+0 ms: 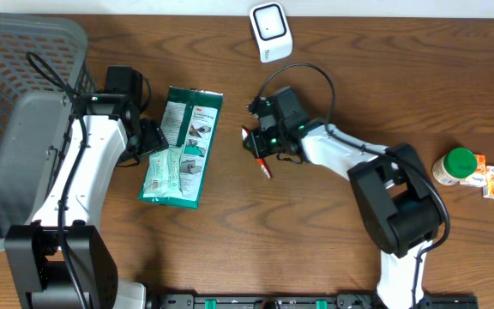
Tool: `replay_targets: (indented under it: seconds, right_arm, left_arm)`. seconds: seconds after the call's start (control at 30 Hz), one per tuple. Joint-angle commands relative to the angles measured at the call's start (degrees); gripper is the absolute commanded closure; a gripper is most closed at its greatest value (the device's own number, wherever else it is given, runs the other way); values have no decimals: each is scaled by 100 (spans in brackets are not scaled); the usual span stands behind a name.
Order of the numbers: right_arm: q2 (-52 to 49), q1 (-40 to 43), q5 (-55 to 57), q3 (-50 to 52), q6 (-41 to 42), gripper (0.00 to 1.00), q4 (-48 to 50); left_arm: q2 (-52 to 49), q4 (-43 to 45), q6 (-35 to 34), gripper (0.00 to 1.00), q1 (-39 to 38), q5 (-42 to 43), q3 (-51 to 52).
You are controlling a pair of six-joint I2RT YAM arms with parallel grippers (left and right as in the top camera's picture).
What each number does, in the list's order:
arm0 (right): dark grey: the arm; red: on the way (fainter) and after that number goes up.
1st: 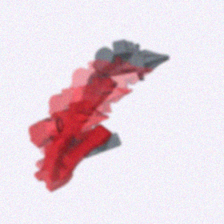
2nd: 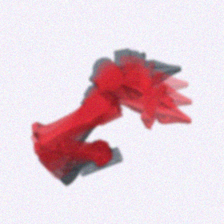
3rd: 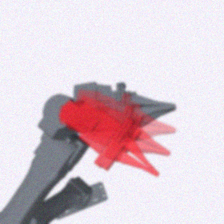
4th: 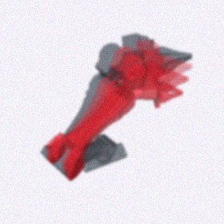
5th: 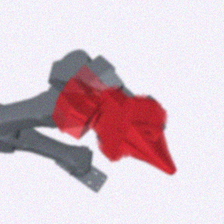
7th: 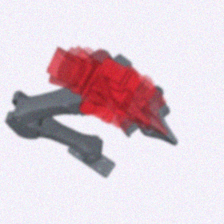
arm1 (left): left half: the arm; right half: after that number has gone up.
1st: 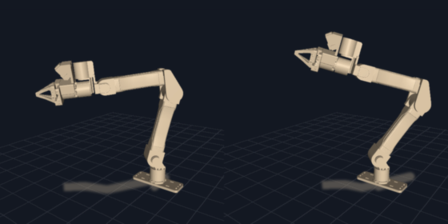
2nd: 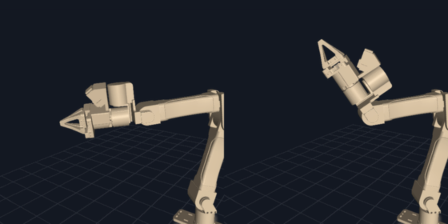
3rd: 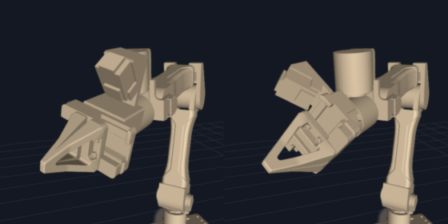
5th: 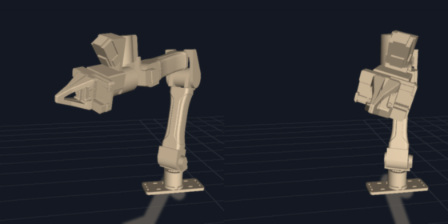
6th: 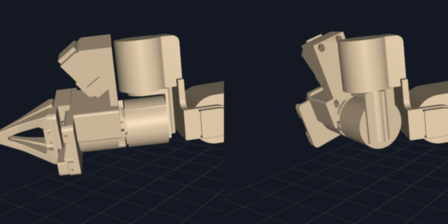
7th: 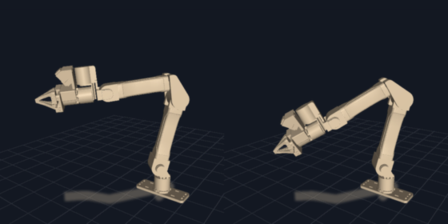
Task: Scan the item barcode
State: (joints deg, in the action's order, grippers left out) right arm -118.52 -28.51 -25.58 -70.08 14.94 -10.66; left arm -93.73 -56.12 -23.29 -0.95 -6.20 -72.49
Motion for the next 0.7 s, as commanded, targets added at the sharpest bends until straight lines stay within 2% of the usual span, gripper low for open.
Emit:
replay_targets:
  seconds: [0.0, 0.07, 0.1, 0.17, 0.2, 0.23, 0.43, 0.5, 0.67]
  right_arm:
    - [-15, 293, -734, 168, 352, 68, -219]
    - [-96, 374, -907, 225, 146, 62, -221]
    - [-149, 396, -1016, 229, 72, 48, -216]
    - [-210, 444, -1141, 232, 63, 32, -219]
    - [-227, 459, -1141, 232, 66, 28, -219]
    - [-267, 509, -1137, 232, 63, 17, -223]
    - [-345, 782, -1268, 234, -24, 12, -238]
    - [-348, 883, -1394, 234, -87, 1, -221]
    - [-350, 1040, -1392, 234, -94, 1, -225]
  left_arm:
    - [116, -13, 13, 7, 24, -50, -68]
    - [116, -13, 13, 7, 24, -50, -70]
    - [116, -13, 13, 7, 24, -50, -70]
    - [116, -13, 13, 7, 24, -50, -70]
    - [116, -13, 13, 7, 24, -50, -70]
    - [116, -13, 13, 7, 24, -50, -68]
    - [116, -13, 13, 7, 24, -50, -70]
    - [116, -13, 13, 7, 24, -48, -68]
    - [116, -13, 13, 7, 24, -50, -70]
